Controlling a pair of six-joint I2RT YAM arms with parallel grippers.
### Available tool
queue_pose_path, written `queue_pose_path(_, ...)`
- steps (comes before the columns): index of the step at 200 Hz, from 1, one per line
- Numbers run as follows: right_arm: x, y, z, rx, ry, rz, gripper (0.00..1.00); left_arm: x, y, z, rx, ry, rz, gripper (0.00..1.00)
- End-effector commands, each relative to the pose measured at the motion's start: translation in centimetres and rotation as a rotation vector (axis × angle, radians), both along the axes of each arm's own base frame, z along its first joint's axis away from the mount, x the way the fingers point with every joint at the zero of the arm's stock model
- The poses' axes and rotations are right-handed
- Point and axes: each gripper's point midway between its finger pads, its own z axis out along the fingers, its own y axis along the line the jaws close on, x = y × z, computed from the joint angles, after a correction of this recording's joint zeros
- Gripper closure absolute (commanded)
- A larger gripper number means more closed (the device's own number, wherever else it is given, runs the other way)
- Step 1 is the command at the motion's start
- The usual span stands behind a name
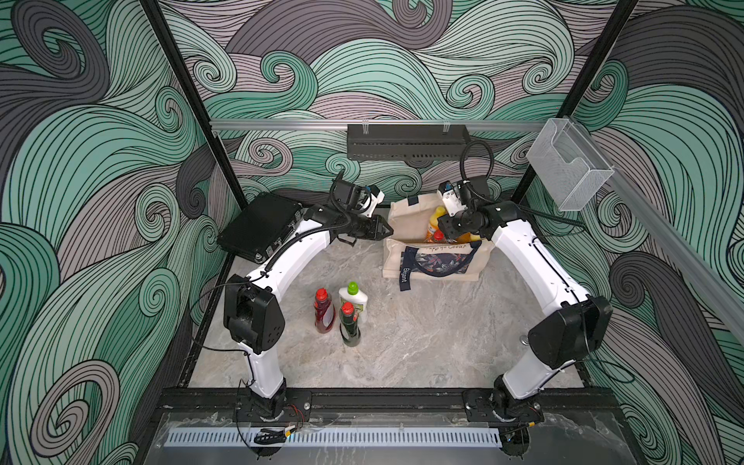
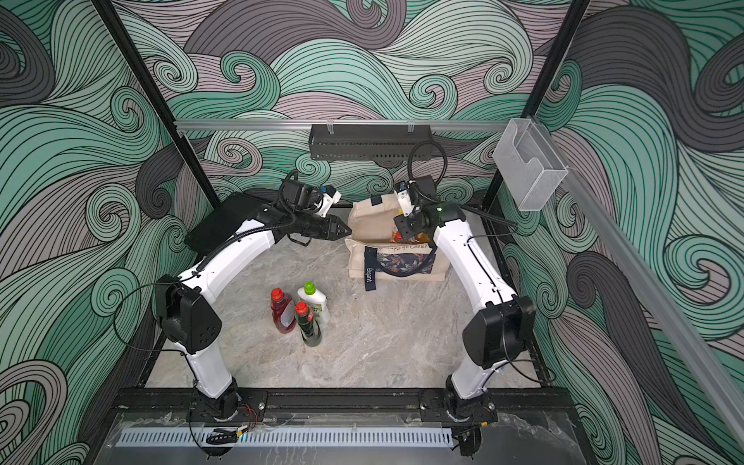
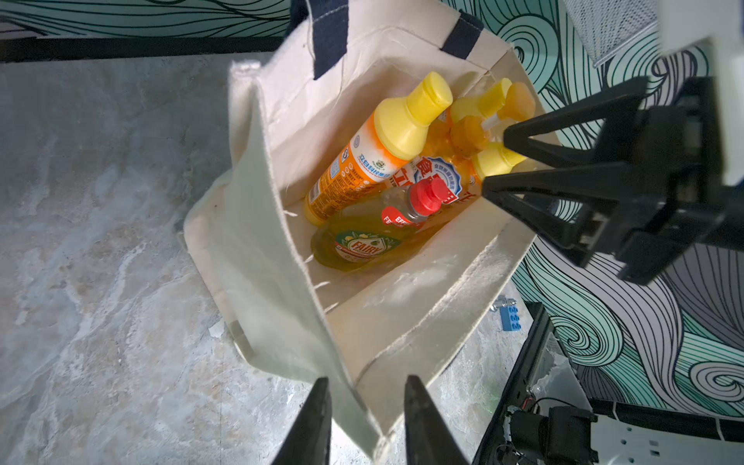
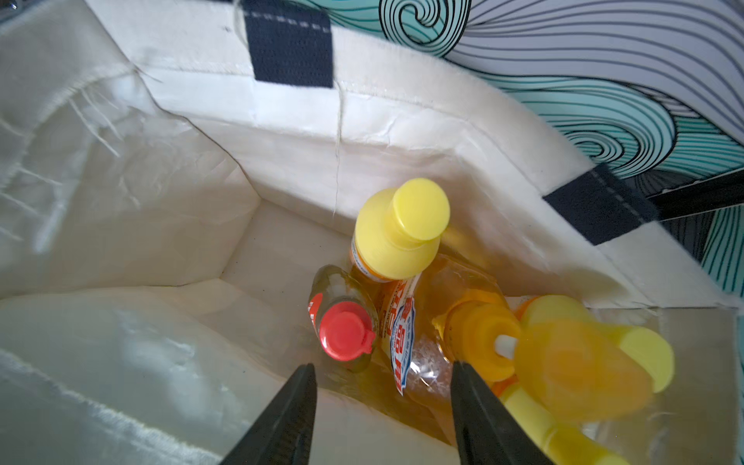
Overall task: Pack dish soap into the shopping bag
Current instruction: Place the bottle of dish soap in the shopping bag, then pick up the bottle of dish soap at the center of the board.
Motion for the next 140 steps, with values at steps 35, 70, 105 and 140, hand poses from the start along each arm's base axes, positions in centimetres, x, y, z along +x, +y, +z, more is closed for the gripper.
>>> queue_pose_path(35, -3.1, 1.2, 6.4, 0.109, -0.091, 0.046, 0.36, -0.7, 5.0, 3.5, 0.005, -0.069, 0.119, 0.62)
queue_pose_path(70, -8.1, 4.4, 8.2, 0.117, -0.133, 0.161, 0.32, -0.4, 11.3, 2.8, 0.011, -0.079, 0.27, 0.54)
queue_pose_path(105, -14.3, 8.3, 8.5, 0.202, -0.153, 0.309, 0.31, -0.5, 15.6, 2.4, 0.059, -0.1, 0.387, 0.4)
queue_pose_path(140, -19.6, 12.7, 6.6, 0.274, -0.083, 0.468, 0.32, -0.2, 17.4, 1.3, 0.093, -0.077, 0.43, 0.35)
